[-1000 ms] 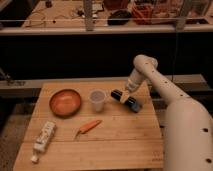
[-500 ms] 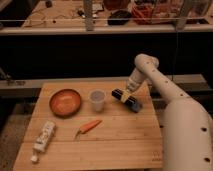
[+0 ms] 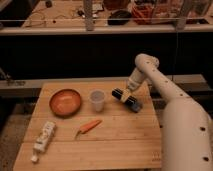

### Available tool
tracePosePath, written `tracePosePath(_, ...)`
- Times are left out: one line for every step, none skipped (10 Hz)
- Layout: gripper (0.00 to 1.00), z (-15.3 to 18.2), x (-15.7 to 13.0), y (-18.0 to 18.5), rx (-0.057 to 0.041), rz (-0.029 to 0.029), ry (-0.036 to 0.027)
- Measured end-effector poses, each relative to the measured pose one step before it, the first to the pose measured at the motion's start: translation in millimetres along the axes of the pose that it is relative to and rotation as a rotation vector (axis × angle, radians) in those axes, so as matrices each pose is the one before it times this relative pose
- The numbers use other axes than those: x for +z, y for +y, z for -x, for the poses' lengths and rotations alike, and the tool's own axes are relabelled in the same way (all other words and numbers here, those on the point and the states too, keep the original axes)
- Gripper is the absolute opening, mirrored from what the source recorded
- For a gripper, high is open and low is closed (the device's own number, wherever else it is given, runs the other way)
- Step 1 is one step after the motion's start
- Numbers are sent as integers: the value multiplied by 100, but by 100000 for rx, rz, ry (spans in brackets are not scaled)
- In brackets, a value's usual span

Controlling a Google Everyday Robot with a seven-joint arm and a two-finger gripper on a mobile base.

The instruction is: Place the eraser on the white sponge

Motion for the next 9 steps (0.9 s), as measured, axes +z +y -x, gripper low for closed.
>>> tracePosePath(16, -46, -11, -59, 377, 69, -63)
tracePosePath(16, -40, -78, -81, 395, 4, -166)
tracePosePath(16, -90, -33, -64, 495, 66, 10)
tracePosePath(16, 40, -48, -12, 268, -29, -143)
tracePosePath(17, -18, -29, -39, 373, -44, -54)
tracePosePath(22, 6, -13, -24, 206, -10, -65)
tracePosePath(23, -36, -17, -11, 275, 21, -60)
tracePosePath(23, -67, 37, -46, 370, 45, -17)
tracePosePath(28, -28, -69, -95, 454, -148, -179)
